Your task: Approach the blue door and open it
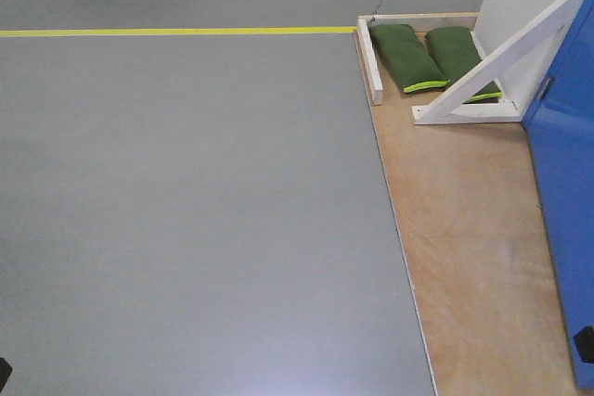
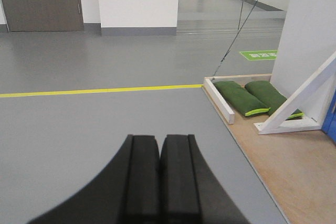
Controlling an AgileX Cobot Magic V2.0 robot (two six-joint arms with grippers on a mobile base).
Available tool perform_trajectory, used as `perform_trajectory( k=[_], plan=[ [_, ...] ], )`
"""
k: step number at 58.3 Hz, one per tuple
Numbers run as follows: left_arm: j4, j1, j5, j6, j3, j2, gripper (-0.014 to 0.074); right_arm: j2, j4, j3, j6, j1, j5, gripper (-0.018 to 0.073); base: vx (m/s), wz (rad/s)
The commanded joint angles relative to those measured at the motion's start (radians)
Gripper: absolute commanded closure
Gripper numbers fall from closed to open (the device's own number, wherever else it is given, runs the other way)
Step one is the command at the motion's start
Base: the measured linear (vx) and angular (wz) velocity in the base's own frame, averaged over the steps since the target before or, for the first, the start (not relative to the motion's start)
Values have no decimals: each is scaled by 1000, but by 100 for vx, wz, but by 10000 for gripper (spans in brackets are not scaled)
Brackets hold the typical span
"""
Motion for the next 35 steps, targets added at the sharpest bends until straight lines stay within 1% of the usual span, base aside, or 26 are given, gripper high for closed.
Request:
perform_trajectory(
  k=[1,16,35],
  plan=[
    [-6,-2,-87,-3,-25,-14,524,-14,-5,3,-6,-1,-84,561,14,2],
    [-6,-2,-87,-3,-25,-14,524,-14,-5,3,-6,-1,-84,561,11,3],
    [-6,-2,-87,-3,-25,-14,524,-14,-5,3,-6,-1,-84,561,3,0]
  ],
)
